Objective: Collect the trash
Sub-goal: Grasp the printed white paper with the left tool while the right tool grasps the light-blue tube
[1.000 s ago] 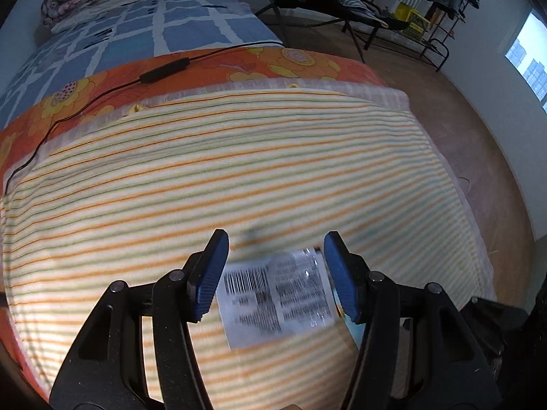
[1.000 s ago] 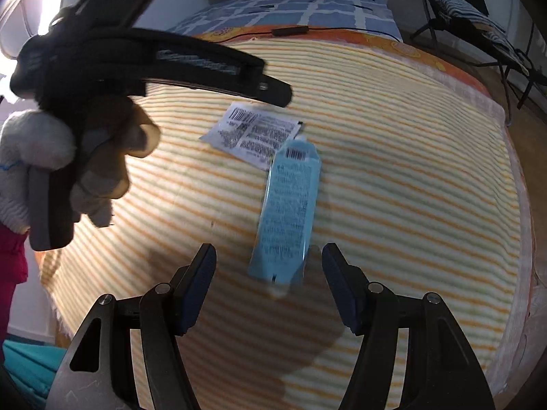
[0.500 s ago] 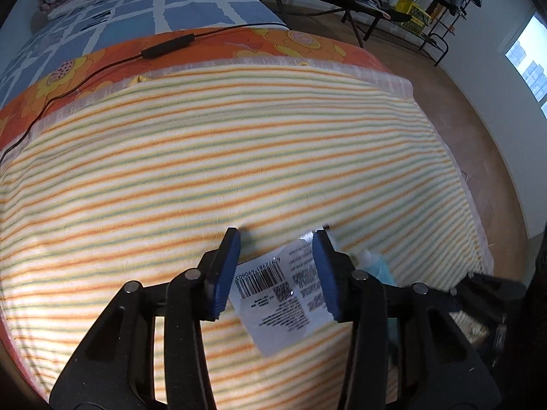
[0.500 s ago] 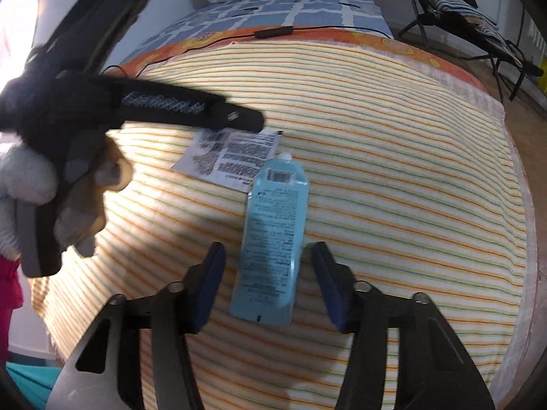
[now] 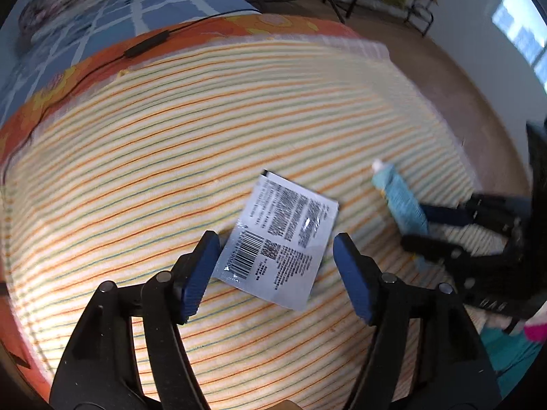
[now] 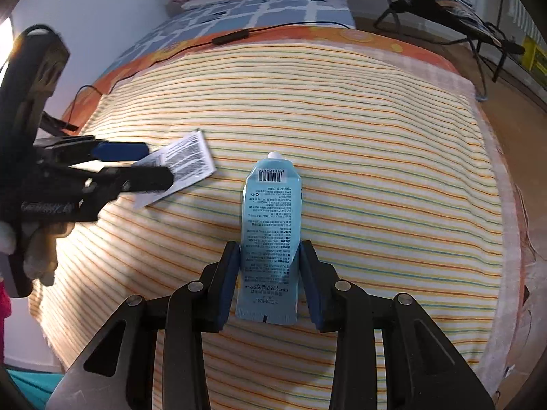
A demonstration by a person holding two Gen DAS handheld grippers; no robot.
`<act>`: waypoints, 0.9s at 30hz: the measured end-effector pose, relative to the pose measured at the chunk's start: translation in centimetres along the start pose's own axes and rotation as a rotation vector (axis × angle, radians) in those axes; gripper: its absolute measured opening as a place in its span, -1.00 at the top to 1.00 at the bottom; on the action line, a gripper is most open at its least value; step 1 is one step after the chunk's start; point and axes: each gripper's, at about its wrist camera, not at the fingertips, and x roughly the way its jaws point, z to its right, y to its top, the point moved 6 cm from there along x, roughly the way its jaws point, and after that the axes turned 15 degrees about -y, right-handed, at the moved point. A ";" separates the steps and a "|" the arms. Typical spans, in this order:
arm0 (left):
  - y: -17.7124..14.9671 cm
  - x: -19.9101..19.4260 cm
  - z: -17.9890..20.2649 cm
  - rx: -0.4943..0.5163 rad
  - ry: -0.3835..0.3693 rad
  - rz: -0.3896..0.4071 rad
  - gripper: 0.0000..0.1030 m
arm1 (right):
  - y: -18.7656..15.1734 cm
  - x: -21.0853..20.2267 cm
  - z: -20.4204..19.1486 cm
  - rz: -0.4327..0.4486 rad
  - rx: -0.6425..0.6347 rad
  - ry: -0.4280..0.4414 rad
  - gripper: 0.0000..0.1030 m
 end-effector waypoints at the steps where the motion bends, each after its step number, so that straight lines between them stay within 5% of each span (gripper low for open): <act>1: -0.1 0.3 0.3 0.017 0.015 -0.011 -0.38 | -0.1 -0.1 0.2 -0.001 0.004 0.005 0.34; 6: -0.1 1.6 1.3 0.100 0.105 -0.048 -0.38 | -0.3 -0.1 0.9 -0.009 0.010 0.010 0.34; 27: -0.8 0.1 1.4 0.082 0.126 0.038 -0.04 | 1.0 -0.2 0.2 0.011 0.000 -0.004 0.36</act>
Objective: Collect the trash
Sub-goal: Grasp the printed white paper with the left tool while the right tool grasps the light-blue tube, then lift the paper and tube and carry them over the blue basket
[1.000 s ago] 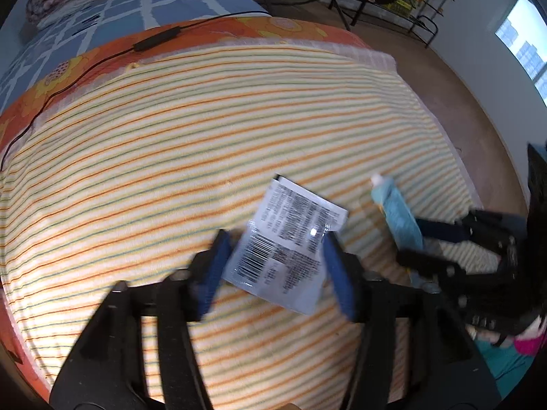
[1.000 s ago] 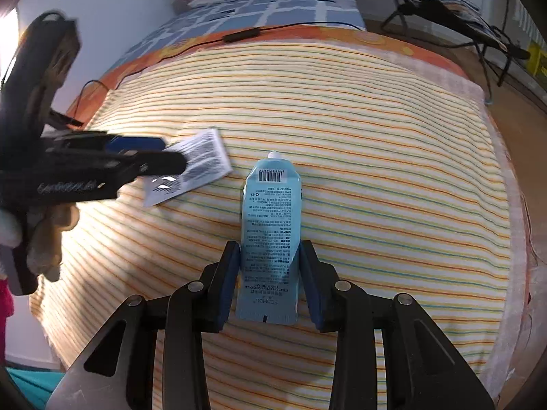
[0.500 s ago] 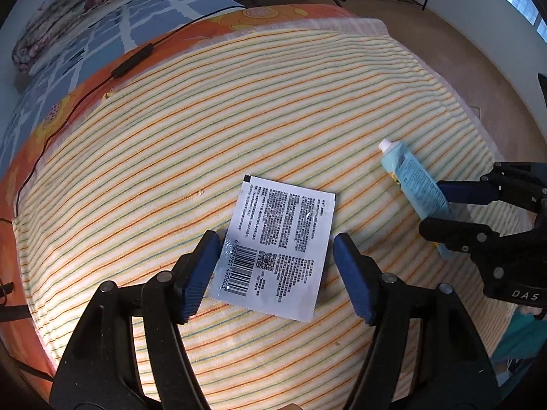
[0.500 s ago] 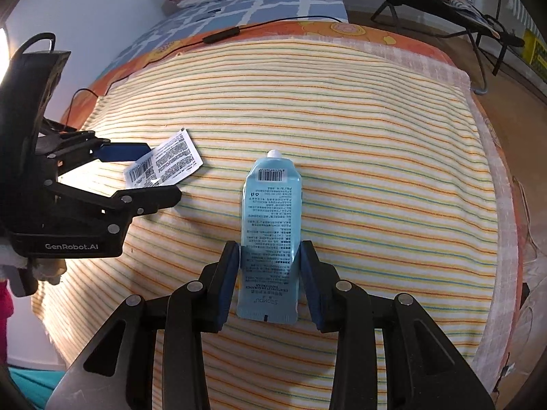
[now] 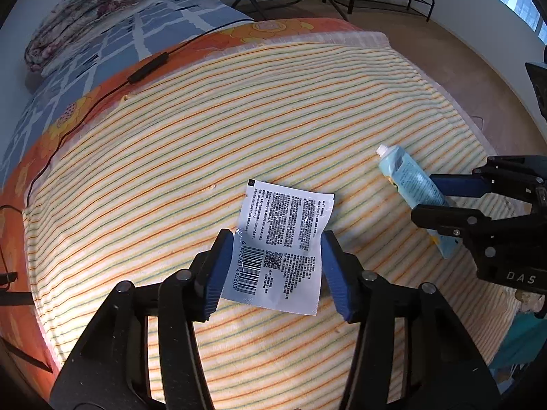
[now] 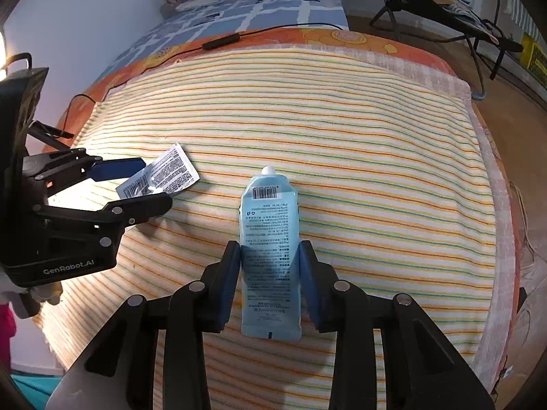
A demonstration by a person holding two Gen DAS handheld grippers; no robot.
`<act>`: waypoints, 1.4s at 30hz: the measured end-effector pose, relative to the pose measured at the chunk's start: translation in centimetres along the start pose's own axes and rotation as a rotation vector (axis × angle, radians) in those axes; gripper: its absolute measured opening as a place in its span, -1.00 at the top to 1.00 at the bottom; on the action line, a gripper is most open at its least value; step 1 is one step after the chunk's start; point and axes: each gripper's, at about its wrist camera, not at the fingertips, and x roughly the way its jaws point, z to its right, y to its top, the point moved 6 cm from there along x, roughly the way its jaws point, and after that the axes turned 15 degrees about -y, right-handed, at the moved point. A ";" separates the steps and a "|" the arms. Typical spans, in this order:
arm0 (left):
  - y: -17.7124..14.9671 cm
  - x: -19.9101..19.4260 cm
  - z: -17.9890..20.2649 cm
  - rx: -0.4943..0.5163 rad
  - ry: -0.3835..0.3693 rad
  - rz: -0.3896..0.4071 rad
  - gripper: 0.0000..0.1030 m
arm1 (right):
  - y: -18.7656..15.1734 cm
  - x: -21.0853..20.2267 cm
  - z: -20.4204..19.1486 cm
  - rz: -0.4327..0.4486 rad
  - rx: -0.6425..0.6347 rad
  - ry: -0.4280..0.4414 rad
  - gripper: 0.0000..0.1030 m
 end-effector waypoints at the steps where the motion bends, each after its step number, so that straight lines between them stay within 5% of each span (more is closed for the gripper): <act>1: -0.2 -0.1 0.0 0.000 0.004 0.002 -0.03 | -0.2 -0.1 0.0 0.003 -0.001 -0.002 0.36; 22: -6.7 -9.1 5.9 0.012 0.037 0.087 -0.03 | -4.6 -9.0 -2.8 0.084 -0.075 0.014 0.36; 42: -18.3 -17.6 13.5 -0.028 0.049 0.165 -0.03 | -15.1 -19.5 -6.4 0.153 -0.186 0.068 0.36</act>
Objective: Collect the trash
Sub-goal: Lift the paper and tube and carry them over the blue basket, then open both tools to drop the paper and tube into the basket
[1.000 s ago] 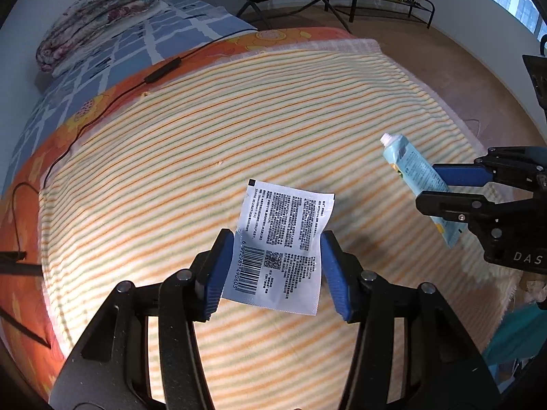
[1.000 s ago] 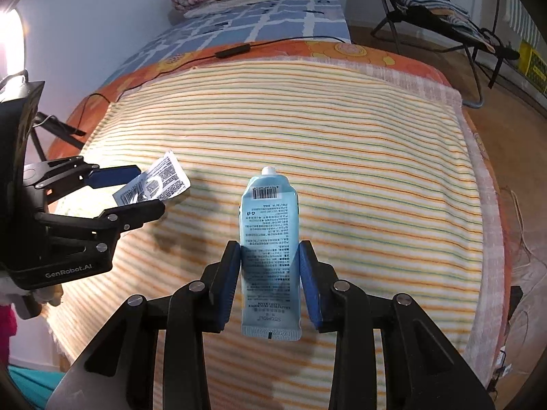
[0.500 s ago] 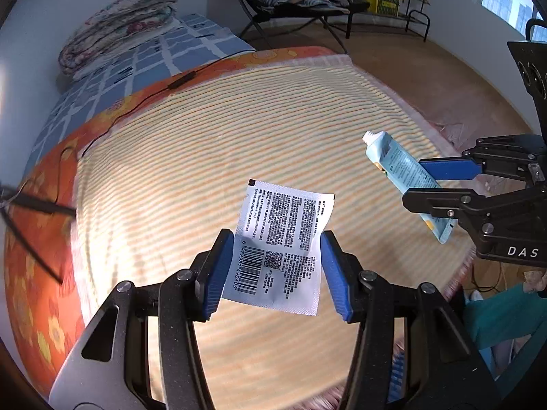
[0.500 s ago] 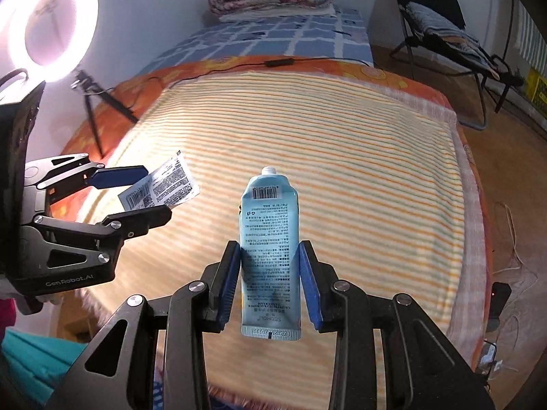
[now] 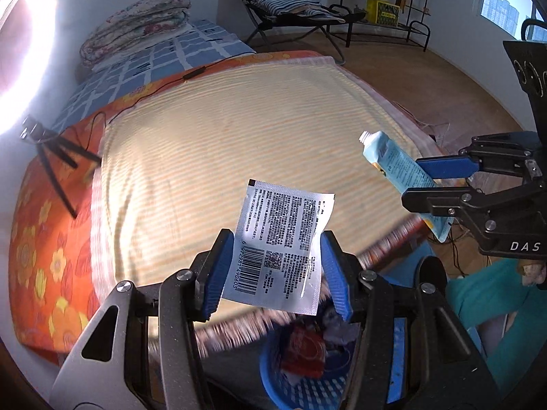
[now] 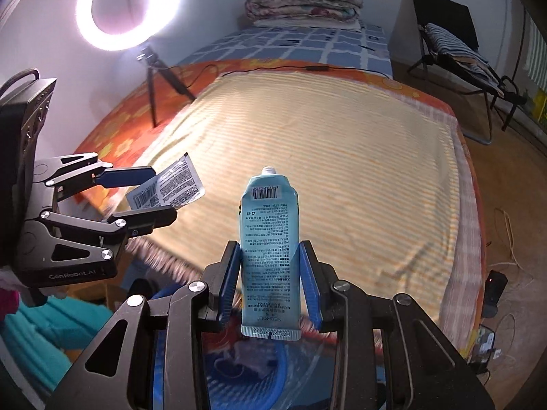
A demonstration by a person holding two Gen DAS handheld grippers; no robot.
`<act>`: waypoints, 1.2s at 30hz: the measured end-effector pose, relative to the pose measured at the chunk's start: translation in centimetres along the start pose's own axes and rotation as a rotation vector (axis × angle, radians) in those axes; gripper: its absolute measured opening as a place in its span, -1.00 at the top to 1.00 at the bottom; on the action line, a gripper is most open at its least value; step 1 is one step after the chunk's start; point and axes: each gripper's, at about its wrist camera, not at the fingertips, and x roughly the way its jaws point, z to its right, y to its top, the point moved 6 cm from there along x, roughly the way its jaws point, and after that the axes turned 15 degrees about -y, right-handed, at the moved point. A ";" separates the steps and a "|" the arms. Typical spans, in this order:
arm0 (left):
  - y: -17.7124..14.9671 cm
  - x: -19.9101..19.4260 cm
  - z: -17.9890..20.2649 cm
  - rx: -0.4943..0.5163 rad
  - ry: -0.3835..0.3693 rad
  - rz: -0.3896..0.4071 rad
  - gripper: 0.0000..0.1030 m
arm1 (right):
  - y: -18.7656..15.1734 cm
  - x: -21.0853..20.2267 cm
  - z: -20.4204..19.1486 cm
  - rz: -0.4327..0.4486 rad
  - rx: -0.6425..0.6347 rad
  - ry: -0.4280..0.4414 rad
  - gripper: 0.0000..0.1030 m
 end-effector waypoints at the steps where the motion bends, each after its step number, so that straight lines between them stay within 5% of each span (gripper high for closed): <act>1: -0.7 -0.3 0.4 -0.004 -0.001 -0.002 -0.03 | -0.6 -0.4 -0.4 -0.001 -0.006 0.002 0.36; 19: -12.0 0.3 3.1 -0.100 -0.042 -0.103 -0.03 | -10.4 -2.5 -5.8 -0.068 -0.113 0.035 0.36; 36: -16.2 2.9 4.1 -0.098 -0.040 -0.196 -0.04 | -15.2 0.6 -6.1 -0.179 -0.092 0.053 0.36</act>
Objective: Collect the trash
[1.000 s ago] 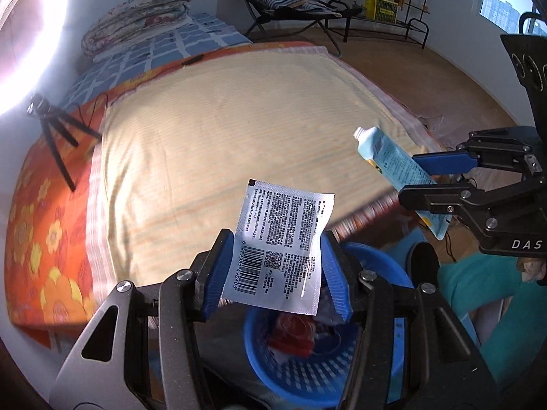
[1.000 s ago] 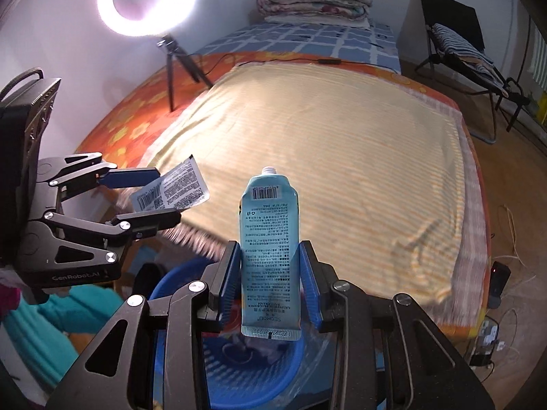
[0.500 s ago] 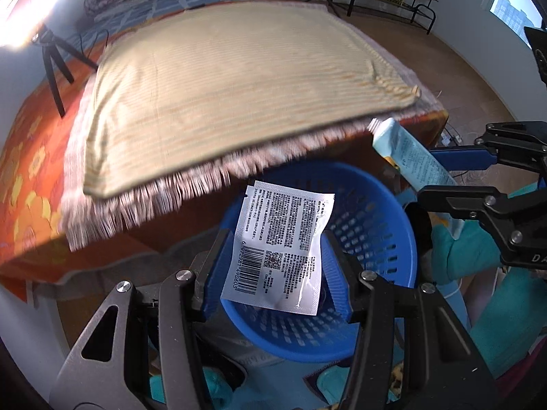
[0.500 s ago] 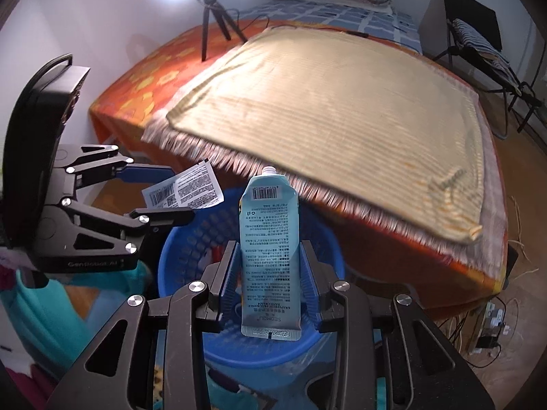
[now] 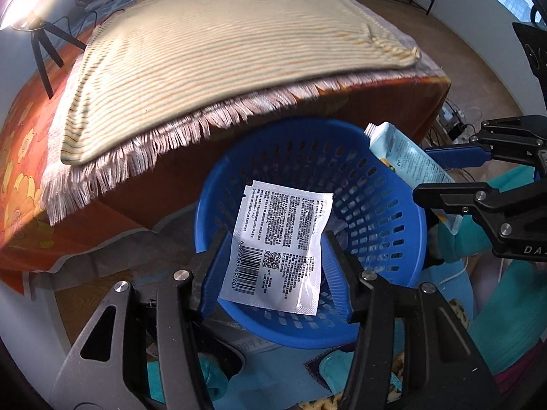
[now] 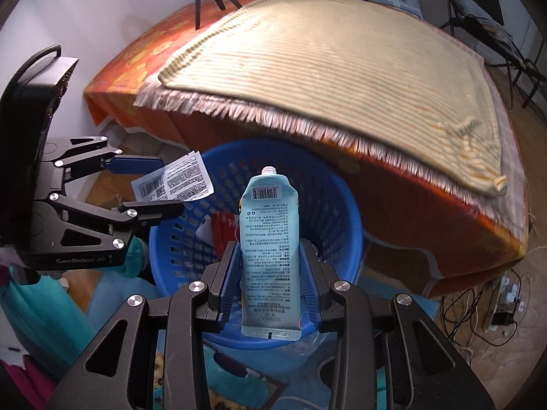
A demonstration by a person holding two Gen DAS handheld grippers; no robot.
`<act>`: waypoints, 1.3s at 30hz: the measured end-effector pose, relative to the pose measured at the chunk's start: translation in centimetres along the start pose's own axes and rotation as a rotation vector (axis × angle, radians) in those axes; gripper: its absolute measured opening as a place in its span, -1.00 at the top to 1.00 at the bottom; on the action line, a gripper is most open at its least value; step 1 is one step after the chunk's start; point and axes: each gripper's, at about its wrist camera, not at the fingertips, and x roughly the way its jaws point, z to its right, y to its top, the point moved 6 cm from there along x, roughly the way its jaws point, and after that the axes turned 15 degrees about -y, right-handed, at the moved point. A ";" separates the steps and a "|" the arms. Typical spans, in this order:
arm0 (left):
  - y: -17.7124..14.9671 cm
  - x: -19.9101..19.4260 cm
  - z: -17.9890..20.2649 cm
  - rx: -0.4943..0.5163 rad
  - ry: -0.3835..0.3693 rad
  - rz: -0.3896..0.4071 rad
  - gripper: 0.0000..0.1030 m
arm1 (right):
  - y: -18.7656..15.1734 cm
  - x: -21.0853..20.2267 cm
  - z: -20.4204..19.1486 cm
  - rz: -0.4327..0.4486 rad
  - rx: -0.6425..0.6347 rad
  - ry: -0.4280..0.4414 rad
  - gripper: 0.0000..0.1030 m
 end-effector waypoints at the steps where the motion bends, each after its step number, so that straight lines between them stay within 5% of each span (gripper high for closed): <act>1: -0.1 0.2 0.0 0.001 -0.001 -0.007 -0.04 | -0.1 0.2 0.0 -0.006 -0.001 0.003 0.36; 15: -0.6 1.4 -0.7 -0.009 0.020 -0.046 -0.17 | -0.3 1.7 0.3 -0.034 0.016 -0.007 0.24; 18: -0.5 1.5 -0.7 -0.015 0.019 -0.047 -0.33 | -0.4 1.8 0.5 -0.039 0.023 -0.010 0.23; 39: 1.4 -0.6 -1.2 -0.049 0.002 -0.004 -0.33 | 1.3 0.4 1.9 -0.014 0.050 -0.026 -0.09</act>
